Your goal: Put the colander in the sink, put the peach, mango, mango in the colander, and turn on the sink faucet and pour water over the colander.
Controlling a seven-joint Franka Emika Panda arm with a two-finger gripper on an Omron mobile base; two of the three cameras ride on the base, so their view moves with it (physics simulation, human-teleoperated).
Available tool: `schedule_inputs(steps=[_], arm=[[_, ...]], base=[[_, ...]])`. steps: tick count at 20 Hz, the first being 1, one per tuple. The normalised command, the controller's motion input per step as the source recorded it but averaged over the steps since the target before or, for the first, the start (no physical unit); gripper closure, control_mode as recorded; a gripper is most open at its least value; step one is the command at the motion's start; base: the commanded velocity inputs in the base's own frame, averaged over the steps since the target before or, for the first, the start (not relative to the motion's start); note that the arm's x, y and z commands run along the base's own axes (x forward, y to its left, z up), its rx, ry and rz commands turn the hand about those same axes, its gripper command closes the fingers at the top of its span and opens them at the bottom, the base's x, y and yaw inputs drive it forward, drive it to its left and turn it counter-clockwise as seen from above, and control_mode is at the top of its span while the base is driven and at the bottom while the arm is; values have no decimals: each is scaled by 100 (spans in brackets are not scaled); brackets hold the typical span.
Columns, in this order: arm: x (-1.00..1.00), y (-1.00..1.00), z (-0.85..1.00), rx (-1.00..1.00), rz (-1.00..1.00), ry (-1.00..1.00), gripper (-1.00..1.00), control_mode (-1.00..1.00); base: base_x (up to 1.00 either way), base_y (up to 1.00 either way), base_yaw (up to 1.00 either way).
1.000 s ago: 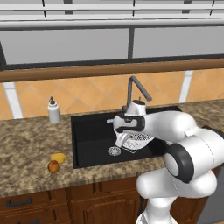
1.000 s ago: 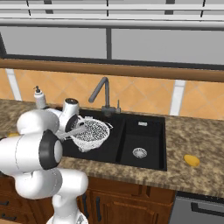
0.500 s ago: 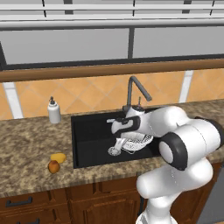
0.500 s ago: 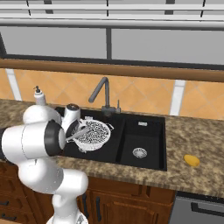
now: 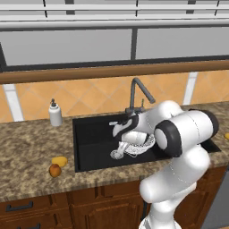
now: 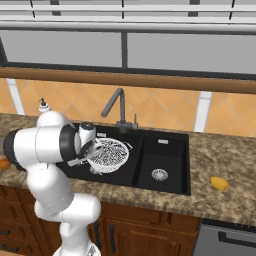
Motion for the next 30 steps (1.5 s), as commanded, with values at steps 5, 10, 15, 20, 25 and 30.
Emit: schedule_inputs(steps=[5,10,15,20,25,30], arm=[[22,-25,-21,0,5,0,100,-100],[16,-28,-20,0,5,0,100,-100],[18,-15,-26,0,2,-1,100,-100],[16,-1,-32,0,1,-2,100,-100],[5,0,-23,0,0,0,100,-100],[6,0,-27,0,0,-1,100,-100]], base=[[0,0,0],[0,0,0],[0,0,0],[0,0,0],[0,0,0],[0,0,0]])
